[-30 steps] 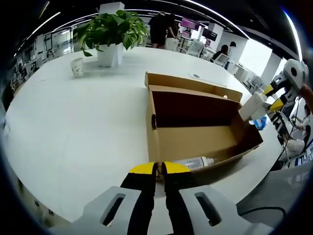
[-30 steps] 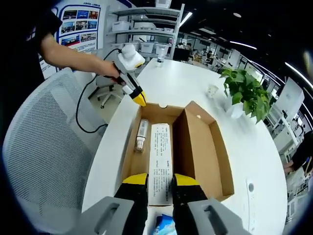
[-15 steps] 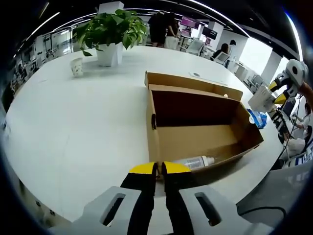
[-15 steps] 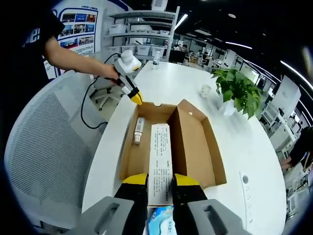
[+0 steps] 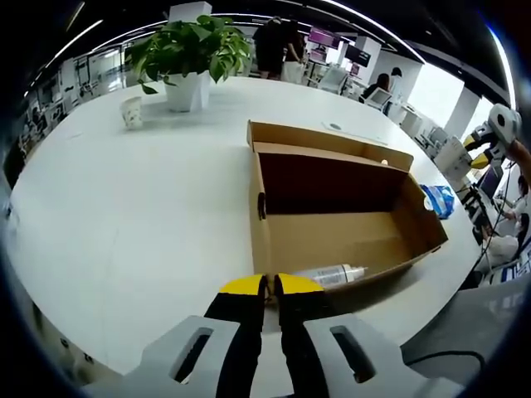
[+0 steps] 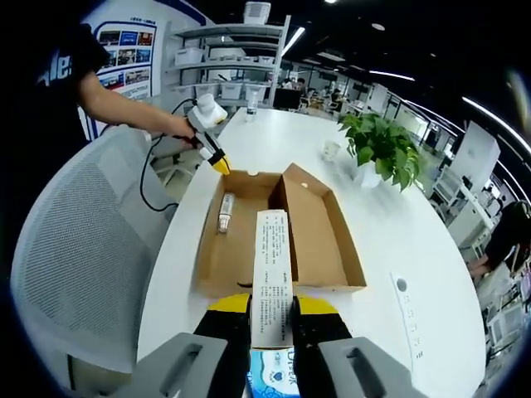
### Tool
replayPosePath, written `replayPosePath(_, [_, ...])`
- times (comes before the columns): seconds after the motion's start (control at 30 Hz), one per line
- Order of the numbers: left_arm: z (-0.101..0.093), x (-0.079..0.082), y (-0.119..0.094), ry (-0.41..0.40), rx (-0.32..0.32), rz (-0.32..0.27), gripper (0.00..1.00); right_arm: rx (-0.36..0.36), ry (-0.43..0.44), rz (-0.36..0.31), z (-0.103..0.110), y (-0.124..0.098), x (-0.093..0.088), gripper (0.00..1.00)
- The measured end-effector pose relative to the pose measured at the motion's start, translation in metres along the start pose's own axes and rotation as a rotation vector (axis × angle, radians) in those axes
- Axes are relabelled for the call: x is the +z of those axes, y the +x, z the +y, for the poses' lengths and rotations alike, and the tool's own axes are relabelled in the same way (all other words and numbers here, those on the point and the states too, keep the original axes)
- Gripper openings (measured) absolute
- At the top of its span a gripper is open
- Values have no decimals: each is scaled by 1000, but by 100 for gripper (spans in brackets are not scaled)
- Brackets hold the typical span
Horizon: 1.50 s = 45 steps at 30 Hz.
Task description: Operate the shoe box by opening the lid, removing the specified soft item, and placing it in the target area until the item is outside and the box remains undamaged.
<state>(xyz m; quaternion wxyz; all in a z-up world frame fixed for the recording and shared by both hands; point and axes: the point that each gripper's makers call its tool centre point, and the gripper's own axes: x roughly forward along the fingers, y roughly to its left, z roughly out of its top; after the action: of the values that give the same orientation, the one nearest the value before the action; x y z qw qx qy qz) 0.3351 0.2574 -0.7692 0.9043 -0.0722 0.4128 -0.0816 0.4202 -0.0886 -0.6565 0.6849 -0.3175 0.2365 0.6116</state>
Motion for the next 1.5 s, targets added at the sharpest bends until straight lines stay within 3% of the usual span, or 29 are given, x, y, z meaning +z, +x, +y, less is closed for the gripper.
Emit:
replayPosePath(0.7, [-2,0,1,27,-1,37,3,-89,20,42,-37,-44,-57,14])
replayPosePath(1.5, [0,0,2,10,-14,41,3,-151,39,138,-85,-59,-140,14])
